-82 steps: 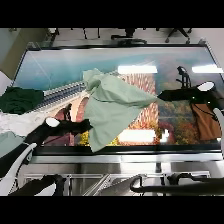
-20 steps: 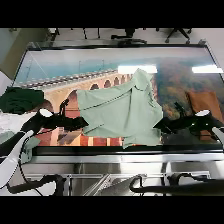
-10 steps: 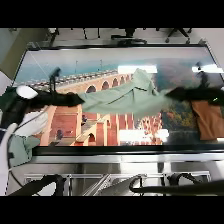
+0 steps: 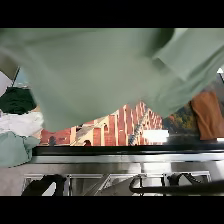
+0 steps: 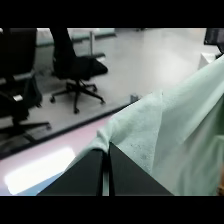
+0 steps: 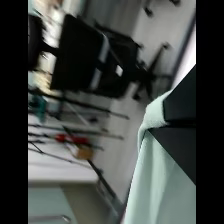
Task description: Fold the shirts.
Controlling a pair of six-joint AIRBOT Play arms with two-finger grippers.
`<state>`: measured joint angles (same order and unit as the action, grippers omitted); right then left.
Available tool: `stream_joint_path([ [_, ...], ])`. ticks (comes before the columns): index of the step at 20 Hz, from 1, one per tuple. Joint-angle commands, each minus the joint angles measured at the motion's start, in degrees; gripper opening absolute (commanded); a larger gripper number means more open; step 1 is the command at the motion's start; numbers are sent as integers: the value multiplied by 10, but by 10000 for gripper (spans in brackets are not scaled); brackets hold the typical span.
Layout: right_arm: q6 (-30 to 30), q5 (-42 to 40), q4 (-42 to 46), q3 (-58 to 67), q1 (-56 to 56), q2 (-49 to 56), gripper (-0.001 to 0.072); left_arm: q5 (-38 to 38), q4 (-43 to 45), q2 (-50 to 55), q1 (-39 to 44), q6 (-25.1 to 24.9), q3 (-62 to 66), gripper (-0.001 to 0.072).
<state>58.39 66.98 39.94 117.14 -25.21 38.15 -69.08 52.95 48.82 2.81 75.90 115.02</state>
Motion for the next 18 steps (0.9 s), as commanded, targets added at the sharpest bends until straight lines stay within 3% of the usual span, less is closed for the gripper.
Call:
stream_joint_path([
  [1, -19, -18, 27, 33, -5, 1, 17, 2, 88, -32, 0, 33, 12, 13],
  [7, -86, 68, -162, -93, 1, 161, 17, 27, 85, 90, 0, 30, -197, 13],
  [12, -113, 17, -71, -179, 82, 372, 17, 141, 85, 315, 9, -15, -247, 13],
  [18, -124, -122, -63, -178, 123, 542, 17, 109, 59, 592, 14, -13, -89, 13],
])
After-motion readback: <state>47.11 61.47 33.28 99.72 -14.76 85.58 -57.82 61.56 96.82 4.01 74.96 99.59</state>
